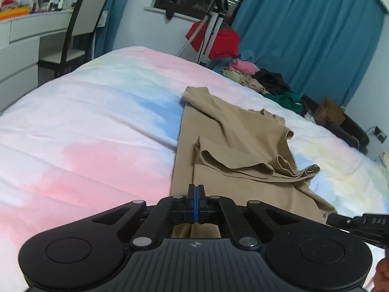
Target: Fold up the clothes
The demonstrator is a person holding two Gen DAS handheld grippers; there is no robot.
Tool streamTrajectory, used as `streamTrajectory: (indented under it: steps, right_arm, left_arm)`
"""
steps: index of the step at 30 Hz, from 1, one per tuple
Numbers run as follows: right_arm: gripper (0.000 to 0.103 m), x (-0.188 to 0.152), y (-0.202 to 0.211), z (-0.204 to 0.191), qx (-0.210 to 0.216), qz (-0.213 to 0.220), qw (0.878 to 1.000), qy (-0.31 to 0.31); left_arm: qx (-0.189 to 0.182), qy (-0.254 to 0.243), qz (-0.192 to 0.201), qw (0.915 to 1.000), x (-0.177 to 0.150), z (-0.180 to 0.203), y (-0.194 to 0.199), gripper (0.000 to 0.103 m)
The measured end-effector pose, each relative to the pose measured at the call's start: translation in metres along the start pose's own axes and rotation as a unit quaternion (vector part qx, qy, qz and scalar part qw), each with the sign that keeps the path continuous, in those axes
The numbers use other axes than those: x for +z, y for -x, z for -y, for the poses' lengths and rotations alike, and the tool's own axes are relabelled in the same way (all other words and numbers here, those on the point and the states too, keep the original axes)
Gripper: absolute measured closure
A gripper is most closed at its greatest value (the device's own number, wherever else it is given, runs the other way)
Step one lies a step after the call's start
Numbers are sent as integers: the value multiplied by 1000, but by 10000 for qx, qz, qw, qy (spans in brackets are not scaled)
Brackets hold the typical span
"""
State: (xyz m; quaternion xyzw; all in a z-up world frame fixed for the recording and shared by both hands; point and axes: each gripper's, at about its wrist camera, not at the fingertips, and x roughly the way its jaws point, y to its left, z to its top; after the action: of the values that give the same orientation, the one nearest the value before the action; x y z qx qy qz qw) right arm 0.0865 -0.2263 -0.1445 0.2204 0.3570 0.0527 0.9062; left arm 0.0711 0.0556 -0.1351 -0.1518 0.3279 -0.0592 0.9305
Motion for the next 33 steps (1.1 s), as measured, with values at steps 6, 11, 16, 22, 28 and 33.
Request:
streamTrajectory:
  steps: [6, 11, 16, 22, 28, 33]
  right_arm:
    - [97, -3, -6, 11, -319, -61, 9993, -159]
    - [96, 4, 5, 22, -358, 164, 9978, -527]
    - [94, 8, 9, 19, 73, 196, 9974, -696]
    - [32, 2, 8, 5, 262, 161, 9986, -439]
    - [32, 0, 3, -1, 175, 106, 9995, -259]
    - [32, -4, -6, 3, 184, -50, 9990, -412]
  left_arm:
    - [-206, -43, -133, 9997, -2, 2, 0, 103]
    - [-422, 82, -155, 9990, 0, 0, -2, 91]
    - [-546, -9, -194, 9983, 3, 6, -18, 78]
    - [-308, -420, -233, 9984, 6, 14, -46, 75]
    - [-102, -306, -170, 9993, 8, 9, -51, 75]
    - [118, -499, -140, 9986, 8, 11, -52, 70]
